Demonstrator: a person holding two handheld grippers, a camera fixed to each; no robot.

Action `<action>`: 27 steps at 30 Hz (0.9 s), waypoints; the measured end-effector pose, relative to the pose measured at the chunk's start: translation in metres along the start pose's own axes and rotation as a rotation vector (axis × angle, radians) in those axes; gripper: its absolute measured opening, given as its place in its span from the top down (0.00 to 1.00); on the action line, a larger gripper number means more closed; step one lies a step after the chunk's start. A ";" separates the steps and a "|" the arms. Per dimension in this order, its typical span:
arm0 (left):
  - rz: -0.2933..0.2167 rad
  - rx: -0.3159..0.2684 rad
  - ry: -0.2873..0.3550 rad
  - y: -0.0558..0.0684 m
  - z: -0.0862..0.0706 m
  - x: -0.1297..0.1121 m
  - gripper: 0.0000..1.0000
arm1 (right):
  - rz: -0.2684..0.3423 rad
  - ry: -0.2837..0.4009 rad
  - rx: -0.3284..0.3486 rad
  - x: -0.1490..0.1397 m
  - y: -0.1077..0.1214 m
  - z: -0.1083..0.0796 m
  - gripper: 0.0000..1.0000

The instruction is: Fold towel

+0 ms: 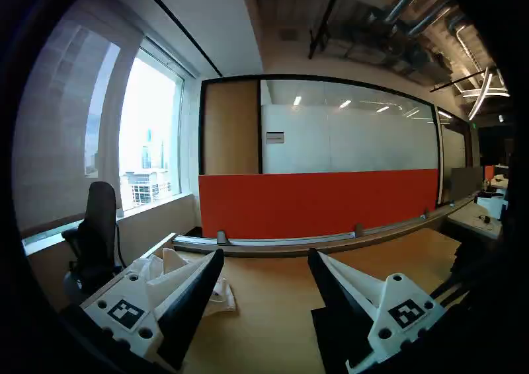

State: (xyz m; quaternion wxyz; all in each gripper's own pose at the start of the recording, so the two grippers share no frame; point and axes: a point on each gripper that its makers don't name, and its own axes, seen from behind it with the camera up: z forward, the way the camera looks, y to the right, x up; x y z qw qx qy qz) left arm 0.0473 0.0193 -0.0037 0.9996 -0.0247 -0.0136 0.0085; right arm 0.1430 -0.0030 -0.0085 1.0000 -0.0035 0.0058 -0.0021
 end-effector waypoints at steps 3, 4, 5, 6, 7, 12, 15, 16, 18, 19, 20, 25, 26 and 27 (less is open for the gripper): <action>0.007 -0.024 -0.022 0.008 0.000 0.000 0.06 | -0.017 -0.009 0.020 0.003 -0.003 -0.001 0.08; 0.009 -0.036 -0.029 0.011 -0.001 0.000 0.06 | -0.025 -0.015 0.034 0.004 -0.005 -0.001 0.08; 0.010 -0.047 -0.035 0.013 -0.001 0.001 0.06 | -0.033 -0.022 0.046 0.005 -0.007 -0.002 0.08; 0.012 -0.058 -0.041 0.016 -0.001 0.001 0.06 | -0.040 -0.028 0.058 0.005 -0.009 -0.003 0.08; 0.014 -0.074 -0.050 0.020 -0.002 0.001 0.06 | -0.048 -0.034 0.078 0.007 -0.012 -0.004 0.08; 0.040 -0.156 -0.084 0.036 -0.003 0.001 0.06 | -0.087 -0.064 0.169 0.010 -0.027 -0.009 0.08; 0.070 -0.209 -0.098 0.046 -0.005 0.003 0.06 | -0.116 -0.091 0.230 0.007 -0.036 -0.012 0.08; 0.077 -0.228 -0.104 0.050 -0.005 0.002 0.06 | -0.127 -0.098 0.249 0.007 -0.039 -0.013 0.08; 0.088 -0.263 -0.116 0.056 -0.007 0.000 0.06 | -0.146 -0.111 0.282 0.007 -0.043 -0.015 0.08; 0.091 -0.283 -0.122 0.060 -0.008 -0.001 0.06 | -0.153 -0.116 0.298 0.008 -0.046 -0.016 0.08; 0.094 -0.300 -0.127 0.063 -0.009 -0.001 0.06 | -0.160 -0.121 0.312 0.008 -0.049 -0.017 0.08; 0.110 -0.381 -0.152 0.078 -0.014 -0.007 0.06 | -0.187 -0.164 0.385 0.000 -0.059 -0.022 0.07; 0.115 -0.393 -0.159 0.080 -0.015 -0.010 0.06 | -0.192 -0.176 0.400 -0.003 -0.061 -0.023 0.07; 0.120 -0.406 -0.167 0.082 -0.016 -0.012 0.06 | -0.197 -0.189 0.414 -0.006 -0.063 -0.024 0.07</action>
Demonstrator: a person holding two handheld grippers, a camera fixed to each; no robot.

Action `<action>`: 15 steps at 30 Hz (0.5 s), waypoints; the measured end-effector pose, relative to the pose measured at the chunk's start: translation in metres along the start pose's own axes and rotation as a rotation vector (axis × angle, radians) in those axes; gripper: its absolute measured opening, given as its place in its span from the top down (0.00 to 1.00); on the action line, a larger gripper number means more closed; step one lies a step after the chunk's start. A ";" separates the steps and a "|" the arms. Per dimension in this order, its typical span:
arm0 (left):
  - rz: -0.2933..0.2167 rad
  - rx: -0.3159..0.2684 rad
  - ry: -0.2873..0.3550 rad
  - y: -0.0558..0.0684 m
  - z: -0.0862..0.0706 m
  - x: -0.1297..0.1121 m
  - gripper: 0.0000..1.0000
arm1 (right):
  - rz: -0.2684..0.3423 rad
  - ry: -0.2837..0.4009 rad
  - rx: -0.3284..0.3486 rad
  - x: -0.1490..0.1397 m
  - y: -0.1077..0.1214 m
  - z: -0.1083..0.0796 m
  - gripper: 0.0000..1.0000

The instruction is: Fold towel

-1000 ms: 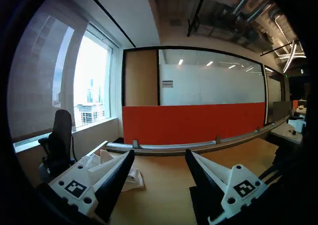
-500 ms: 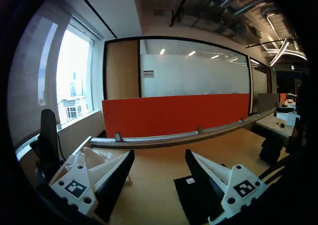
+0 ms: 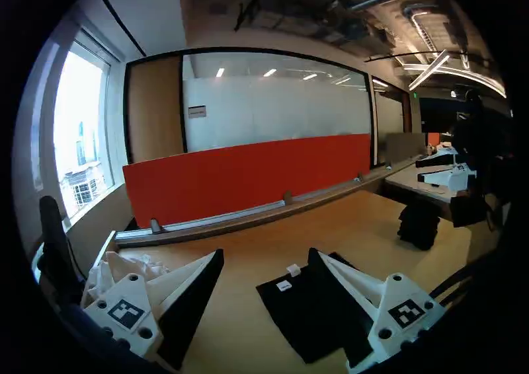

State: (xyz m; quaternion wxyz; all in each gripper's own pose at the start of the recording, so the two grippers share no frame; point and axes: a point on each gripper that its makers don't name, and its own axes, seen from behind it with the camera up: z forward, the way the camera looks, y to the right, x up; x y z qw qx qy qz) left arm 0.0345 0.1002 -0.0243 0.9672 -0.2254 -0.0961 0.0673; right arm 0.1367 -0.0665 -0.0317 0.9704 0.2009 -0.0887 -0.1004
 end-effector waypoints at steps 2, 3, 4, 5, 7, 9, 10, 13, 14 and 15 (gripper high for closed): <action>0.007 -0.019 -0.021 0.004 0.001 -0.008 0.06 | -0.010 -0.024 0.031 -0.006 -0.006 0.001 0.07; 0.011 -0.028 -0.032 0.006 0.002 -0.013 0.06 | -0.015 -0.036 0.045 -0.010 -0.009 0.001 0.07; 0.013 -0.038 -0.044 0.009 0.002 -0.018 0.06 | -0.021 -0.050 0.063 -0.014 -0.014 0.001 0.07; 0.015 -0.046 -0.055 0.011 0.003 -0.022 0.06 | -0.026 -0.063 0.078 -0.018 -0.017 0.002 0.07; 0.021 -0.064 -0.073 0.017 0.003 -0.031 0.06 | -0.037 -0.089 0.107 -0.026 -0.024 0.002 0.07; 0.026 -0.080 -0.086 0.021 0.004 -0.038 0.06 | -0.047 -0.111 0.129 -0.034 -0.029 0.004 0.07; 0.030 -0.083 -0.091 0.023 0.004 -0.041 0.06 | -0.054 -0.117 0.134 -0.037 -0.031 0.004 0.07; 0.039 -0.090 -0.104 0.027 0.005 -0.051 0.06 | -0.071 -0.133 0.147 -0.048 -0.036 0.006 0.07; 0.040 -0.090 -0.108 0.028 0.005 -0.054 0.06 | -0.075 -0.140 0.152 -0.051 -0.038 0.006 0.07; 0.042 -0.091 -0.113 0.029 0.005 -0.058 0.06 | -0.078 -0.146 0.156 -0.055 -0.040 0.006 0.07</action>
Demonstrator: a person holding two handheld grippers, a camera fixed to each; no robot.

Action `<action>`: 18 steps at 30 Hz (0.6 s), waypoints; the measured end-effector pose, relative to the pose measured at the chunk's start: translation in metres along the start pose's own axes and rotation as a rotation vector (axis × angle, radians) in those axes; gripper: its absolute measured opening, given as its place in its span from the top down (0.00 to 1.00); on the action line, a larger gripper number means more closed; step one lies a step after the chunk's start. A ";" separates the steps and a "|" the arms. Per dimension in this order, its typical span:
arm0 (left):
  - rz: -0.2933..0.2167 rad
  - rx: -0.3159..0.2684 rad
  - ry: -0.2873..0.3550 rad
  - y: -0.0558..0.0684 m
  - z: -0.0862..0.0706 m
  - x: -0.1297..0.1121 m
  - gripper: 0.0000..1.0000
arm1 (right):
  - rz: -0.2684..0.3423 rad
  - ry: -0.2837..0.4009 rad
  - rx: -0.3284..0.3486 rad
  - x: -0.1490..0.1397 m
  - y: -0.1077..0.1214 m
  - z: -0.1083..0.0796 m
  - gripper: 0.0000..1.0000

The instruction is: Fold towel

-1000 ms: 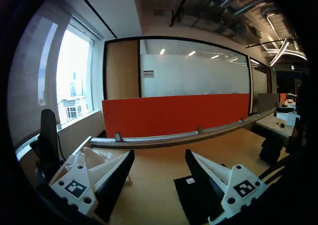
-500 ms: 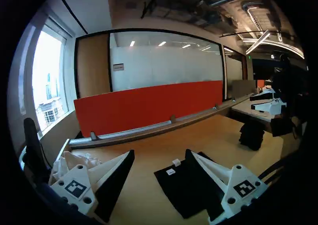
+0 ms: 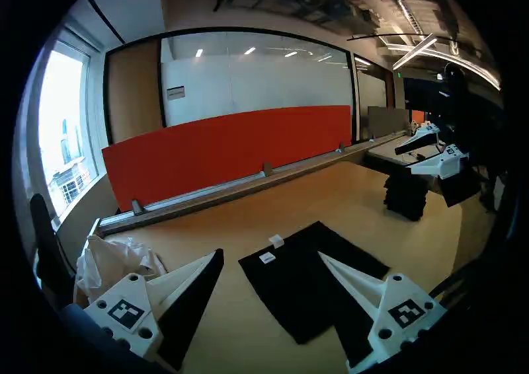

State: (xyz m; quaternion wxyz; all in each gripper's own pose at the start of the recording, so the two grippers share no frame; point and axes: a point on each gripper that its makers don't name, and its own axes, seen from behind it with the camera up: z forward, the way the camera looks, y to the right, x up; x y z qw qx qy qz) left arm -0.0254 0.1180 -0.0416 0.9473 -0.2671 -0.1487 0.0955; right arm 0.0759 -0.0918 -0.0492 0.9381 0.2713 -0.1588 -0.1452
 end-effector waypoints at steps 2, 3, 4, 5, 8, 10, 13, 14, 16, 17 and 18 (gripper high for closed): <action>-0.001 -0.004 -0.009 0.003 0.002 -0.007 0.06 | 0.002 -0.016 0.014 -0.008 -0.005 0.003 0.07; -0.002 -0.007 -0.013 0.005 0.003 -0.011 0.06 | 0.003 -0.024 0.020 -0.012 -0.007 0.004 0.07; -0.002 -0.011 -0.016 0.007 0.005 -0.014 0.06 | 0.003 -0.027 0.025 -0.015 -0.009 0.006 0.07; -0.003 -0.016 -0.018 0.009 0.006 -0.017 0.06 | 0.002 -0.028 0.029 -0.018 -0.011 0.008 0.07; 0.000 -0.030 -0.032 0.016 0.010 -0.029 0.06 | -0.002 -0.037 0.037 -0.027 -0.015 0.012 0.07; 0.005 -0.038 -0.043 0.020 0.013 -0.037 0.06 | -0.005 -0.045 0.040 -0.035 -0.018 0.015 0.07; 0.012 -0.046 -0.060 0.025 0.017 -0.050 0.06 | -0.006 -0.059 0.047 -0.047 -0.022 0.020 0.07; 0.013 -0.049 -0.066 0.027 0.018 -0.054 0.06 | -0.004 -0.063 0.048 -0.051 -0.023 0.021 0.07; 0.011 -0.054 -0.078 0.030 0.021 -0.062 0.06 | -0.002 -0.074 0.051 -0.059 -0.024 0.025 0.07; 0.009 -0.056 -0.084 0.031 0.022 -0.067 0.06 | -0.001 -0.080 0.053 -0.064 -0.025 0.027 0.07; 0.007 -0.057 -0.090 0.032 0.023 -0.071 0.06 | 0.000 -0.085 0.054 -0.068 -0.026 0.028 0.07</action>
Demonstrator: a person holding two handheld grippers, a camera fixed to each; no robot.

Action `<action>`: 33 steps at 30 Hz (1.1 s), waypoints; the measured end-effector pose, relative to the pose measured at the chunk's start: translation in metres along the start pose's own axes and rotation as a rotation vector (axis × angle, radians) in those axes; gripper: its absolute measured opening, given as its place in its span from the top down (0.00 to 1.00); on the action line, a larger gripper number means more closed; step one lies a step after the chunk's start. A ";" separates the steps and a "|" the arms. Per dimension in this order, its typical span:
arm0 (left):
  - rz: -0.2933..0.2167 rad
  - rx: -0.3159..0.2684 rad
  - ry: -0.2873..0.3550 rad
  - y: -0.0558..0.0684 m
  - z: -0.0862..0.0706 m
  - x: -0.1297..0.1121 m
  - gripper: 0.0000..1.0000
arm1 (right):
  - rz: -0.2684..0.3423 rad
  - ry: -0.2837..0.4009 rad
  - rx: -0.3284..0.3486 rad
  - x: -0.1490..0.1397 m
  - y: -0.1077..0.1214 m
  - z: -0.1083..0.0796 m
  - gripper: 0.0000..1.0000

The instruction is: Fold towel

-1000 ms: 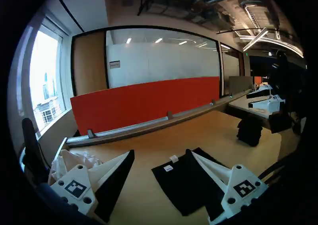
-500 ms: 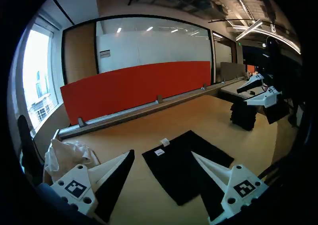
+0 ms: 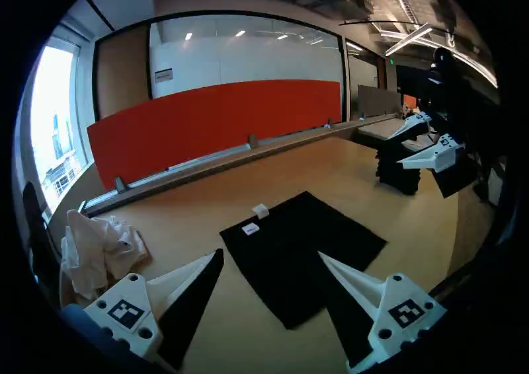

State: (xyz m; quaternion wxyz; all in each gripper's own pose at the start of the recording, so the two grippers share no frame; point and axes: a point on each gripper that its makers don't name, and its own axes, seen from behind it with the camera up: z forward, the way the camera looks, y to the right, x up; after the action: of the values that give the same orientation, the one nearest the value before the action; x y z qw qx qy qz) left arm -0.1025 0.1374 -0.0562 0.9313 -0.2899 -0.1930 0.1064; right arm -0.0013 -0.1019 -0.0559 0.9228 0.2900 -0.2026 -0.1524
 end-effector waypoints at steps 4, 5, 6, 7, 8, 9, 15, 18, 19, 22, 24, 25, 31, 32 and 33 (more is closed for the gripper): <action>-0.012 -0.005 -0.027 0.002 0.006 -0.018 0.06 | -0.006 -0.017 0.007 -0.016 -0.005 0.008 0.07; -0.013 -0.007 -0.034 0.003 0.008 -0.022 0.06 | -0.008 -0.023 0.008 -0.020 -0.006 0.010 0.07; -0.015 -0.009 -0.041 0.004 0.009 -0.026 0.06 | -0.010 -0.029 0.010 -0.024 -0.007 0.012 0.07; -0.014 -0.011 -0.048 0.005 0.010 -0.031 0.06 | -0.010 -0.036 0.013 -0.028 -0.009 0.014 0.07; -0.014 -0.014 -0.055 0.006 0.012 -0.035 0.06 | -0.010 -0.043 0.016 -0.032 -0.010 0.016 0.07; -0.013 -0.016 -0.061 0.007 0.013 -0.039 0.06 | -0.010 -0.049 0.019 -0.036 -0.011 0.018 0.07; -0.010 -0.036 -0.109 0.014 0.021 -0.065 0.05 | -0.004 -0.083 0.027 -0.060 -0.018 0.029 0.07; -0.010 -0.043 -0.132 0.016 0.026 -0.077 0.06 | -0.003 -0.101 0.032 -0.072 -0.021 0.034 0.07; -0.009 -0.046 -0.141 0.017 0.028 -0.081 0.06 | -0.002 -0.106 0.034 -0.076 -0.022 0.035 0.07; -0.003 -0.056 -0.163 0.020 0.031 -0.092 0.06 | 0.000 -0.123 0.038 -0.087 -0.025 0.039 0.07; 0.002 -0.064 -0.178 0.023 0.033 -0.099 0.06 | 0.002 -0.134 0.041 -0.094 -0.027 0.041 0.07; 0.004 -0.069 -0.185 0.024 0.035 -0.103 0.06 | 0.003 -0.140 0.043 -0.097 -0.027 0.042 0.07; 0.015 -0.093 -0.229 0.029 0.042 -0.123 0.06 | 0.004 -0.174 0.053 -0.116 -0.032 0.047 0.07; 0.015 -0.096 -0.235 0.029 0.043 -0.126 0.06 | 0.003 -0.180 0.055 -0.119 -0.032 0.048 0.07; 0.016 -0.100 -0.242 0.030 0.045 -0.129 0.06 | 0.002 -0.186 0.057 -0.123 -0.033 0.049 0.07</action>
State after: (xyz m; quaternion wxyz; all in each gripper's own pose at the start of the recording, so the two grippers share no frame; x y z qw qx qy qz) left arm -0.2402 0.1441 -0.0783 0.8849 -0.3224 -0.3066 0.1382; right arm -0.1361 -0.1020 -0.0739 0.8916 0.3005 -0.2917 -0.1721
